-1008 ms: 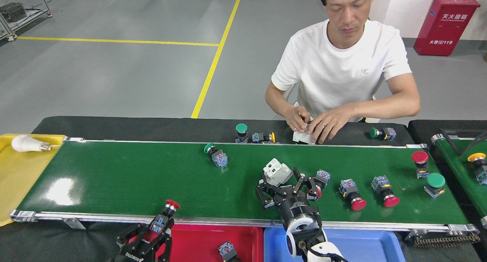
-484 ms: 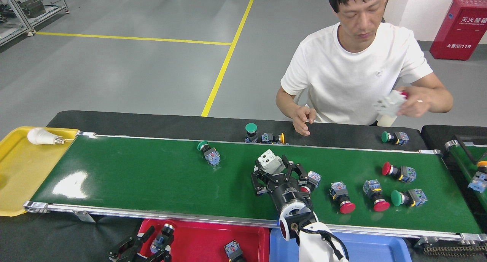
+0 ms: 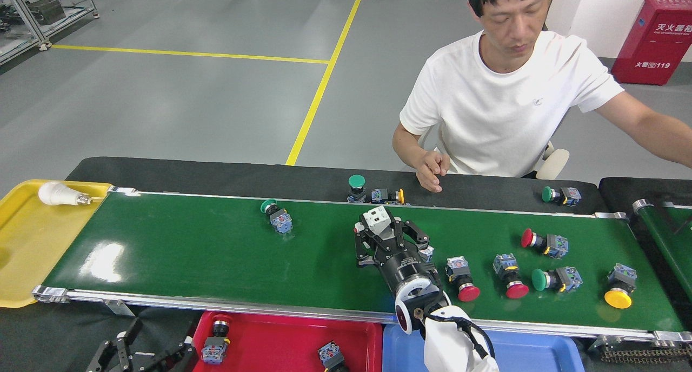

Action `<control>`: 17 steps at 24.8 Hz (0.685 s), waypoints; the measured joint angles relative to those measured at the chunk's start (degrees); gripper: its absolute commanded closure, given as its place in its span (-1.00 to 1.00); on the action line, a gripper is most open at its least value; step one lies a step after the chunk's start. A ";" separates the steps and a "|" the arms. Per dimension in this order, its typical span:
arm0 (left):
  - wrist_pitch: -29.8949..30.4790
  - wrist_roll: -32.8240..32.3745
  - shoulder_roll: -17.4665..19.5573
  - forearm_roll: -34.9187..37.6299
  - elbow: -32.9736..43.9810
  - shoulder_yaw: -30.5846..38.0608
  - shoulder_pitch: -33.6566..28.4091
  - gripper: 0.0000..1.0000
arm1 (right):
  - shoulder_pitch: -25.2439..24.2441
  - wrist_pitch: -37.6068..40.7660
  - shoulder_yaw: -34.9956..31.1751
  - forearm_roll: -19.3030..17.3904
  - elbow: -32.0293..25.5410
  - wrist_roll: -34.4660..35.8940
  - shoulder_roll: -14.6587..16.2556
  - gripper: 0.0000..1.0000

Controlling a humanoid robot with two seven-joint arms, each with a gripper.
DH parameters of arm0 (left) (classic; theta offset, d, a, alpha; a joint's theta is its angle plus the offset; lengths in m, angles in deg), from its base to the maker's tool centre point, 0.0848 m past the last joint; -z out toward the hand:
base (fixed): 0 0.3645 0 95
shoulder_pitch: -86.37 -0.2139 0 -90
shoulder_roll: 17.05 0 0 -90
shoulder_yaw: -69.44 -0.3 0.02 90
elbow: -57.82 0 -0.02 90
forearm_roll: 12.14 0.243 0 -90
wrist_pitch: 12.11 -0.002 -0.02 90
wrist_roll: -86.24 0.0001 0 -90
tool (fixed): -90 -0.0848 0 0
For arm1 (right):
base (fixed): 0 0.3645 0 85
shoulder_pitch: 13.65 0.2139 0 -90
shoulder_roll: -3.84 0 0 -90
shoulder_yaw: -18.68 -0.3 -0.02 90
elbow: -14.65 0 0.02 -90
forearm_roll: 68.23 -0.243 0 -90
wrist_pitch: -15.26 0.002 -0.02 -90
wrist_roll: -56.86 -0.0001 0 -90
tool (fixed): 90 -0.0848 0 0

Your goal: Pick switch part from conveyor to tray

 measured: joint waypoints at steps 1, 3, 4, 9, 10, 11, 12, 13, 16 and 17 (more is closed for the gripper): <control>-0.13 -0.07 0.03 0.09 -0.59 -0.01 1.38 -1.00 | -1.45 0.94 -0.13 -1.89 -3.68 -1.57 1.63 0.35; -0.68 -0.11 0.19 0.44 -2.84 -0.20 4.58 -1.00 | -5.62 2.66 -0.50 -6.35 -12.33 -4.80 5.38 0.32; -0.83 -0.13 0.28 0.77 -4.59 -0.29 6.25 -1.00 | -8.17 3.92 -0.57 -8.46 -16.61 -6.47 7.68 0.31; -1.52 -0.17 0.32 4.26 -13.54 -0.36 14.04 -1.00 | -19.64 11.49 -2.57 -14.10 -27.49 -9.80 17.25 0.27; -1.55 -0.17 0.32 4.42 -14.94 -0.36 15.21 -1.00 | -21.61 13.93 -4.29 -14.35 -27.56 -9.94 17.79 0.26; -1.59 -0.17 0.32 4.51 -16.00 -0.36 16.16 -1.00 | -23.29 16.19 -6.16 -14.65 -27.59 -9.97 17.85 0.25; -1.64 -0.19 0.32 4.67 -17.28 -0.37 17.44 -1.00 | -25.26 19.44 -8.21 -15.22 -27.66 -10.06 17.85 0.25; -1.76 -0.19 0.32 5.18 -18.84 -0.48 19.07 -1.00 | -27.63 24.01 -10.87 -16.14 -27.69 -10.15 17.85 0.25; -3.20 -0.35 0.35 8.05 -24.19 -1.71 24.23 -1.00 | -33.66 37.88 -20.58 -19.21 -27.73 -10.27 17.85 0.23; -3.56 -0.36 0.35 8.53 -26.11 -2.29 25.87 -1.00 | -35.26 40.53 -23.01 -19.89 -27.74 -10.28 17.83 0.18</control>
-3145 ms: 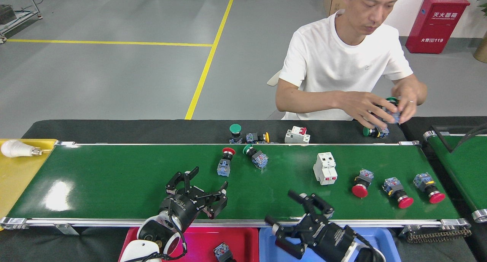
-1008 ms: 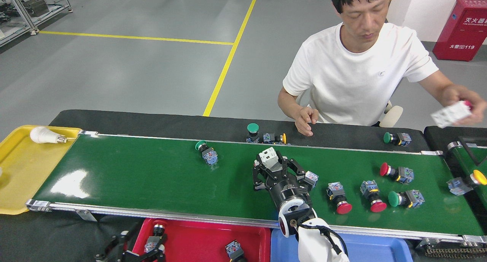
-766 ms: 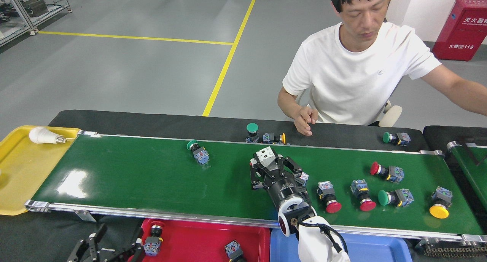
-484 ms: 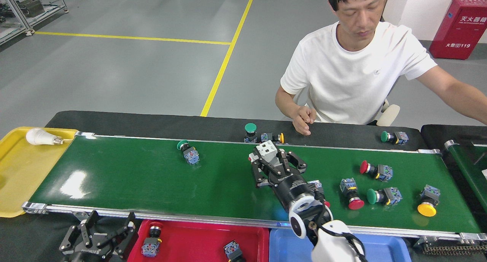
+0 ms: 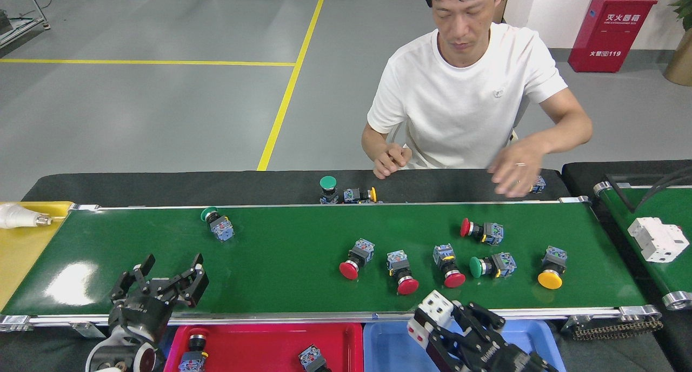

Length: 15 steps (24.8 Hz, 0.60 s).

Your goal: Pick switch part from conveyor to tray

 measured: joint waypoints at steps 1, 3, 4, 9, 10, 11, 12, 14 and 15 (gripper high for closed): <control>-0.59 0.09 0.01 0.34 -1.78 -0.62 1.31 -1.00 | -1.29 1.85 -1.58 -0.40 0.00 -0.02 -0.01 0.09; -1.69 0.33 0.01 0.50 -4.83 -1.85 3.16 -1.00 | -2.51 3.98 -3.06 -0.59 0.00 -0.03 -0.07 -1.00; -2.41 0.43 0.09 0.52 -6.64 -2.71 4.24 -1.00 | -2.51 4.65 -3.34 -0.66 -0.02 -0.06 -0.22 -0.97; -5.32 1.88 1.66 0.53 -13.93 -4.13 8.76 -1.00 | -1.93 5.19 -6.94 -1.20 -0.06 -0.24 -0.72 -0.97; -5.58 2.15 1.84 0.53 -15.42 -4.14 10.15 -1.00 | -1.77 5.19 -7.55 -1.23 -0.02 -0.26 -0.74 -0.97; -5.82 2.32 2.13 0.53 -16.93 -4.17 11.51 -1.00 | -1.62 5.19 -8.02 -1.23 0.07 -0.27 -0.87 -0.97; -6.00 2.51 2.64 0.53 -18.94 -4.23 12.97 -1.00 | -1.35 5.19 -8.61 -1.24 0.23 -0.27 -1.24 -0.97; -6.60 3.02 3.95 0.56 -23.83 -4.57 15.57 -0.96 | 0.30 5.19 -9.67 -1.24 0.67 -0.28 -2.67 -0.97; -7.14 3.68 4.56 0.56 -26.03 -5.28 16.60 -0.93 | 1.76 5.44 -9.93 -1.17 0.75 -0.28 -3.47 -0.97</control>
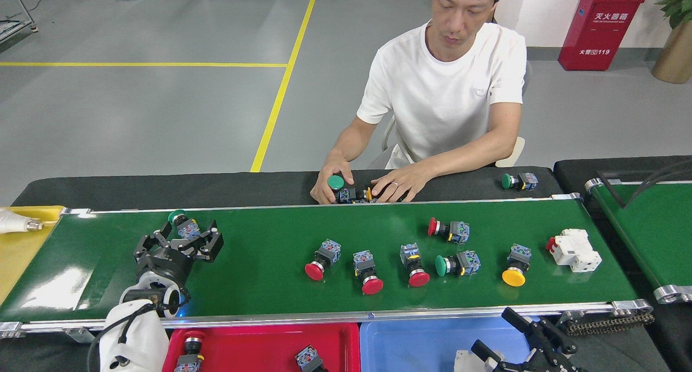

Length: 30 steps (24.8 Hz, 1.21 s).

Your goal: Pick switch part from conveyor to tray

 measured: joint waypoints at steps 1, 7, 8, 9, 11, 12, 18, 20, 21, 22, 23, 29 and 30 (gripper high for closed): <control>-0.70 0.78 0.76 0.00 -2.29 -1.38 1.06 -0.90 | 1.73 -1.98 0.00 0.29 0.11 0.00 -0.57 -0.97; -4.28 4.57 3.21 -0.54 -12.90 -5.03 5.23 -0.21 | 11.35 -22.28 -0.11 5.59 6.94 1.18 -0.93 -0.96; -4.40 5.26 3.38 -0.58 -13.20 -5.03 5.23 0.07 | 11.71 -25.03 -0.11 7.69 7.96 1.88 -1.33 -0.96; -4.52 5.78 3.46 -0.67 -13.33 -5.04 5.22 0.26 | 11.78 -27.66 -0.10 9.89 8.50 3.09 -1.92 -0.96; -4.46 6.31 3.74 -1.73 -13.43 -5.07 5.12 0.81 | 10.93 -32.94 -0.09 14.22 8.43 5.90 -3.34 -0.96; -3.84 6.43 3.98 -2.65 -13.40 -5.08 4.95 0.85 | 9.53 -34.62 -0.07 15.55 7.96 6.98 -3.68 -0.96; -0.15 6.72 4.37 -8.53 -3.72 -5.27 -0.56 0.86 | 0.06 -37.49 1.20 17.14 3.80 11.83 -3.79 -0.97; 0.52 6.77 4.09 -8.86 4.83 -5.39 -5.55 0.85 | -0.08 -37.57 3.06 17.16 3.59 12.08 -3.83 -0.97; 1.00 6.78 3.91 -8.97 9.66 -5.46 -8.47 0.85 | 0.24 -37.81 3.98 17.22 3.56 12.20 -4.02 -0.97; 1.89 6.80 3.89 -9.27 15.35 -5.53 -12.14 0.85 | 1.03 -38.06 4.85 17.54 3.57 12.09 -4.60 -0.97; 3.26 6.83 3.89 -9.59 20.56 -5.55 -15.68 0.85 | 2.03 -38.29 5.91 18.13 3.57 11.25 -5.32 -0.97; 11.49 6.90 3.93 -9.88 44.34 -5.77 -35.74 0.79 | 10.54 -43.78 14.89 22.85 9.84 6.71 -9.56 -0.97; 12.76 6.92 4.02 -9.88 46.50 -5.86 -38.09 0.77 | 11.98 -45.39 16.59 23.26 11.82 6.39 -9.63 -0.97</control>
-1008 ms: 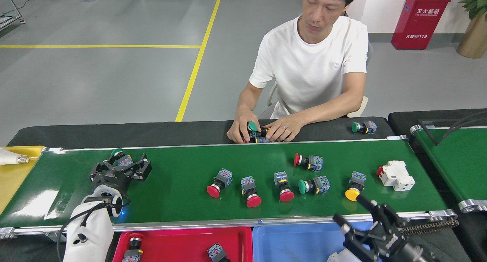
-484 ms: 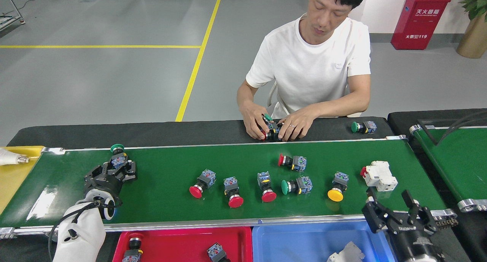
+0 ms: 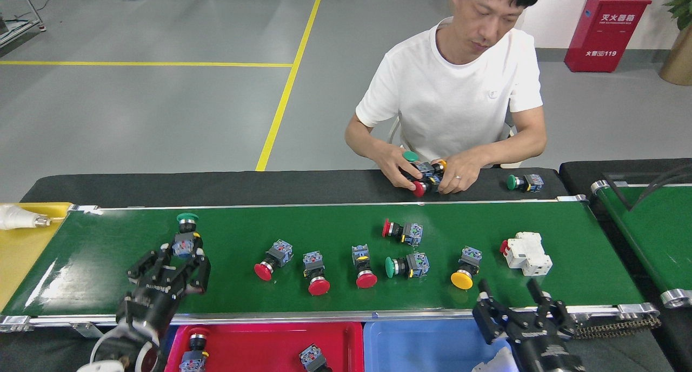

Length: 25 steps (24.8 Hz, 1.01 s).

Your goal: Pick switch part from conveyor to tray

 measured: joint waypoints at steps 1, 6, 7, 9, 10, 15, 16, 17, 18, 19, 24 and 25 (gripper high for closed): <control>1.80 0.00 0.17 0.02 2.22 -0.11 -2.62 0.73 | 1.58 -1.69 1.82 0.24 2.17 -0.21 0.00 -0.97; 12.50 0.78 1.92 1.36 5.50 -0.23 -8.13 -0.30 | 6.49 -7.36 5.85 0.39 8.65 -0.39 -0.19 -0.32; 14.13 0.99 1.88 2.24 5.47 -0.26 -8.45 -0.45 | 6.95 -7.77 6.05 0.40 9.11 -0.39 -0.14 -0.12; 15.79 1.31 1.37 3.93 5.29 -0.29 -8.56 -1.00 | 7.33 -8.00 6.22 0.36 9.35 -0.41 0.03 0.10; 16.09 1.39 0.92 4.20 5.22 -0.29 -8.56 -1.00 | 7.53 -8.16 6.27 0.26 9.38 -0.43 0.24 0.19; 16.04 1.63 -3.78 4.19 4.67 3.42 -8.36 -1.00 | 7.85 -8.08 6.99 0.14 9.37 -0.78 0.67 0.89; 15.32 1.63 -5.01 3.98 4.60 5.63 -8.15 -1.00 | 7.90 -7.90 7.09 0.13 9.28 -1.05 0.67 0.89; 14.81 1.76 -6.23 3.46 4.48 8.22 -7.71 -1.00 | 7.90 -7.69 7.19 0.09 9.08 -1.24 0.67 0.88; 14.35 1.84 -7.29 2.76 4.27 10.75 -7.13 -1.00 | 7.89 -7.40 7.20 0.06 8.50 -1.33 0.67 0.87; 14.15 1.66 -7.78 2.02 4.03 12.53 -6.73 -1.00 | 7.83 -6.87 7.20 -0.02 7.49 -1.38 0.67 0.86; 13.47 -2.63 -7.87 -2.40 -0.18 21.42 -5.16 -1.00 | 3.67 -0.02 7.01 -0.28 -1.15 -1.72 0.66 0.64; 13.31 -3.56 -7.87 -2.86 -1.36 22.70 -4.46 -1.00 | 1.88 2.02 7.03 -0.28 -2.52 -1.73 0.66 0.64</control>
